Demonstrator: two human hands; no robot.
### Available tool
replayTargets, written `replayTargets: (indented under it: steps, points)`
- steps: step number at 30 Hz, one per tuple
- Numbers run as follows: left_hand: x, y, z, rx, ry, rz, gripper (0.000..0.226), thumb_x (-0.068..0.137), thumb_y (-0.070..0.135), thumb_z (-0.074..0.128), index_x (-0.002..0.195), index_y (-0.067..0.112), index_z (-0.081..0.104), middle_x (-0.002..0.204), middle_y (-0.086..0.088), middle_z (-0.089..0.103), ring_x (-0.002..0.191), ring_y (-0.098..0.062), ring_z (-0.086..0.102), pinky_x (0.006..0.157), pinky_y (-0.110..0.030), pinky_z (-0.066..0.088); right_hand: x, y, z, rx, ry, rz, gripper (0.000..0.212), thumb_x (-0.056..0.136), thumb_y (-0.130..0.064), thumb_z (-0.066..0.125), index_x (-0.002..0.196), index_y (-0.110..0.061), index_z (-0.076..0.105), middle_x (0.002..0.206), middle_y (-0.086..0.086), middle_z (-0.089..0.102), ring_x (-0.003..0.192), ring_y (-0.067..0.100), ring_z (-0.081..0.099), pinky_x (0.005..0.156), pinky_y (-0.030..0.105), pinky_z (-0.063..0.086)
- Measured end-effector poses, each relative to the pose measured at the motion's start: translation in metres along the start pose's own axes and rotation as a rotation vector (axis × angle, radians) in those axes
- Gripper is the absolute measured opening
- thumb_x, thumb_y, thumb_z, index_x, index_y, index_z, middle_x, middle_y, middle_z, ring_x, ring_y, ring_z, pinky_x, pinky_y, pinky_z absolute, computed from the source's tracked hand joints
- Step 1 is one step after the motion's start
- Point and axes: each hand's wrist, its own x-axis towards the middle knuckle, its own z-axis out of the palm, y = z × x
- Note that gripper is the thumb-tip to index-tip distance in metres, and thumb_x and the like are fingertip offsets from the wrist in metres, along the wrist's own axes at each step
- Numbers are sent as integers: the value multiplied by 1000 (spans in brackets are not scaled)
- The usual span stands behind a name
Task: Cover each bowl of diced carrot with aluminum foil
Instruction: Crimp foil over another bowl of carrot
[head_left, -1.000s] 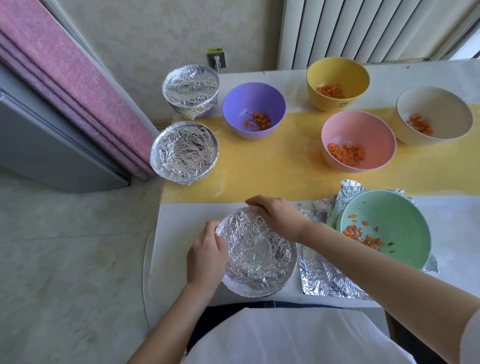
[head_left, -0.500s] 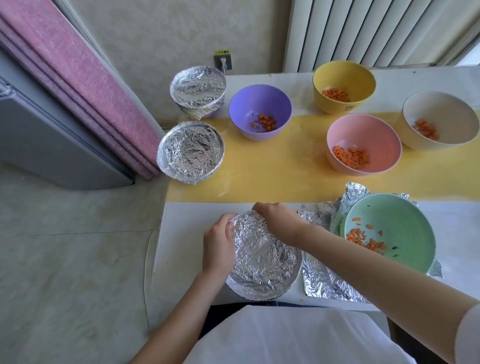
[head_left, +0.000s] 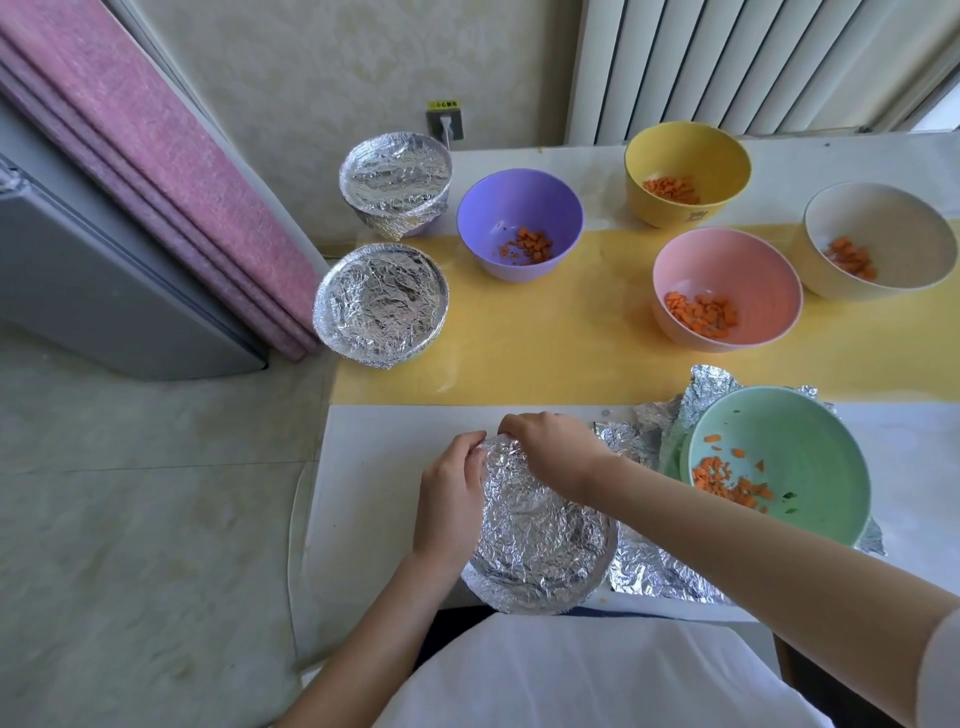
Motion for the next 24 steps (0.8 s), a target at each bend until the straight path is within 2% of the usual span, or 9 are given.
replayTargets:
  steps: [3,5,7,10,12,15,17,20,24]
  points:
    - [-5,-4,0,27,21,-38,20,96,11,47,104,6,65,71,-1,59,64,-19,51,59,-22,32,3,1,1,29,-14,-9,41,88,6,37,123,-11,51,111,7,63,91,25,61,61,30,36]
    - [-4,-5,1,44,34,-61,20,96,10,46,100,5,65,66,-1,55,61,-22,48,57,-27,31,7,3,2,61,-26,-23,33,95,-3,40,123,-13,53,112,6,64,94,25,61,67,32,44]
    - [-2,-3,1,58,36,-65,18,96,8,47,95,3,64,64,-7,54,58,-22,42,55,-27,26,10,5,3,67,-29,-26,31,95,-5,43,121,-16,56,108,7,66,93,27,62,68,30,43]
    - [-1,0,2,61,35,-49,17,95,7,47,95,3,64,67,-10,58,60,-25,43,56,-26,22,10,9,4,42,-25,-29,29,94,-3,45,117,-16,59,101,9,68,88,29,62,63,27,37]
    - [-2,0,3,63,38,-29,19,95,7,47,99,3,65,72,-11,62,61,-21,42,56,-24,22,10,11,1,47,-40,-30,26,95,-6,44,115,-15,59,98,10,68,86,30,62,63,28,39]
    - [-3,2,3,82,35,10,19,95,7,47,101,4,64,75,-9,64,61,-18,43,56,-23,22,11,10,-7,144,-91,-60,27,99,-13,41,116,-13,62,101,9,69,90,28,63,74,35,47]
    - [-3,4,4,75,32,28,17,95,6,47,102,5,63,79,-7,66,64,-20,48,57,-24,24,10,10,-7,167,-90,-84,29,97,-7,42,117,-13,62,103,7,69,91,27,63,75,35,47]
    - [-4,5,5,-2,35,23,11,94,5,50,101,1,56,87,-3,64,74,-17,55,62,-26,35,7,10,-4,112,-59,-74,38,87,6,42,114,-13,61,101,9,68,90,29,62,65,29,38]
    - [-8,4,7,-30,27,31,3,93,5,53,93,2,54,78,3,59,67,-19,54,58,-26,35,1,10,0,74,-59,-62,36,85,7,42,110,-13,59,100,10,67,89,28,59,65,28,34]
